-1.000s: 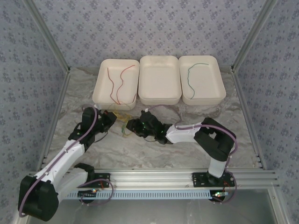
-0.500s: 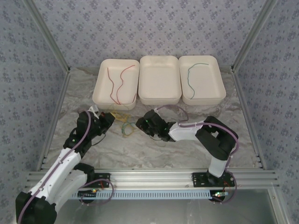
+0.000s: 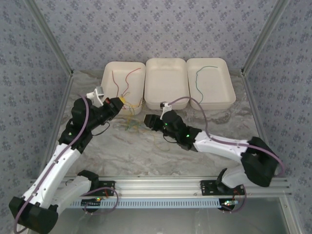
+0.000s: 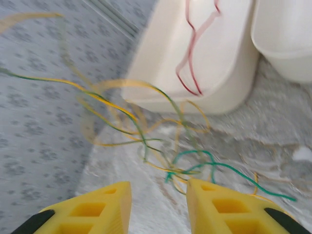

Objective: Untangle the cables

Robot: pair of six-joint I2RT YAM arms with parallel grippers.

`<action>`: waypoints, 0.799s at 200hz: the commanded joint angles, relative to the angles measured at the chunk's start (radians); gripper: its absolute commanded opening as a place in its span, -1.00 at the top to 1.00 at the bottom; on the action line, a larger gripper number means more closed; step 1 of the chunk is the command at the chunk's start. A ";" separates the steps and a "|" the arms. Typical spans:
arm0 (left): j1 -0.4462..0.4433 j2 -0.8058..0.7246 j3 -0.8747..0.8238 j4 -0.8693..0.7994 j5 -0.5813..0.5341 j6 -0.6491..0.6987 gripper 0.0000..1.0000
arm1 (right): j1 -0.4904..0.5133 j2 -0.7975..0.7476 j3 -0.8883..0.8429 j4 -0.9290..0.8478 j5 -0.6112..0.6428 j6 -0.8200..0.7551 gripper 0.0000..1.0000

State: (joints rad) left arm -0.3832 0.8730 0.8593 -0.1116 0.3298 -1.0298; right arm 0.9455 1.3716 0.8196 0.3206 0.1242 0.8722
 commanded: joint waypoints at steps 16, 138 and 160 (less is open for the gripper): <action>-0.037 0.055 0.047 0.026 0.003 0.034 1.00 | 0.048 -0.156 -0.017 -0.004 0.037 -0.029 0.03; -0.195 0.094 0.027 0.062 -0.108 0.044 1.00 | -0.011 -0.064 0.080 0.058 0.009 0.402 -0.12; -0.213 0.095 0.009 0.082 -0.123 0.036 1.00 | -0.017 -0.072 0.088 0.033 0.022 0.406 -0.04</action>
State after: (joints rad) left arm -0.5751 0.9707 0.8867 -0.0925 0.2340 -1.0031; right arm 0.9371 1.3289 0.8654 0.3725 0.1055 1.2415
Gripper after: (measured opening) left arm 0.061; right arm 0.539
